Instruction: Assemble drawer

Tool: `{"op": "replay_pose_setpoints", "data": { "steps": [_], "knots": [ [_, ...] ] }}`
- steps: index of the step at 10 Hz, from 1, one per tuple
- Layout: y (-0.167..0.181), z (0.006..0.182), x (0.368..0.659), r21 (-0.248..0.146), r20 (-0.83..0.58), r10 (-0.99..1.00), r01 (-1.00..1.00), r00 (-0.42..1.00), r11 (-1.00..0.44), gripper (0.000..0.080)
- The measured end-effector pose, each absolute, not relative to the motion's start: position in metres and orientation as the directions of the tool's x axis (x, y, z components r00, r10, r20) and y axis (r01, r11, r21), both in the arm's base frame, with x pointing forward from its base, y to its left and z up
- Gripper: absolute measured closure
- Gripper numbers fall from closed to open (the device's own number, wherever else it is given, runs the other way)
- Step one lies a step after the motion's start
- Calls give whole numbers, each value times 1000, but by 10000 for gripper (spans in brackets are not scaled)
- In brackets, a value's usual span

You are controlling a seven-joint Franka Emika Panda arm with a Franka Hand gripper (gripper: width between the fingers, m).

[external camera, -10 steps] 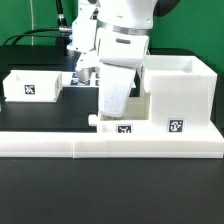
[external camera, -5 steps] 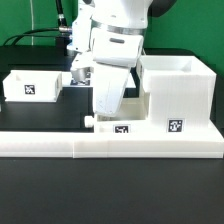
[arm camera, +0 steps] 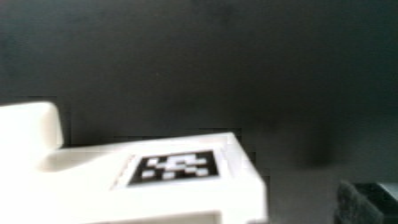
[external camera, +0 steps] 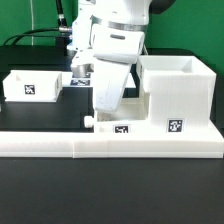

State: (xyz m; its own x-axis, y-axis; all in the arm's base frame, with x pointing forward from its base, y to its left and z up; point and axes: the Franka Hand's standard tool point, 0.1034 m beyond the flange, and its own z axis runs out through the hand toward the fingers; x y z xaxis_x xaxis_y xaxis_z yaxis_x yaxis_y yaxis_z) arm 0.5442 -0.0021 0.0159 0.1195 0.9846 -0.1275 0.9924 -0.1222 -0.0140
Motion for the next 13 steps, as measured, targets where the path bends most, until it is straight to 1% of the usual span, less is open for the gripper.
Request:
{"op": "replay_pose_setpoints", "data": {
  "steps": [2, 3, 6, 7, 9, 10, 12, 13],
  "knots": [
    [0, 36, 548, -12, -133, 983, 992, 125, -128, 152],
    [-4, 48, 549, -15, -138, 983, 992, 121, -124, 152],
    [-38, 67, 550, -27, -144, 987, 997, 73, -78, 150],
    [-49, 69, 550, -24, -145, 986, 996, 85, -89, 150],
    [-51, 68, 550, -27, -142, 987, 996, 80, -85, 150],
    [-58, 67, 549, -32, -141, 988, 997, 67, -72, 150],
    [-71, 60, 555, -50, -127, 992, 999, 0, -7, 150],
    [-77, 57, 558, -57, -81, 997, 998, -10, 6, 150]
  ]
}}
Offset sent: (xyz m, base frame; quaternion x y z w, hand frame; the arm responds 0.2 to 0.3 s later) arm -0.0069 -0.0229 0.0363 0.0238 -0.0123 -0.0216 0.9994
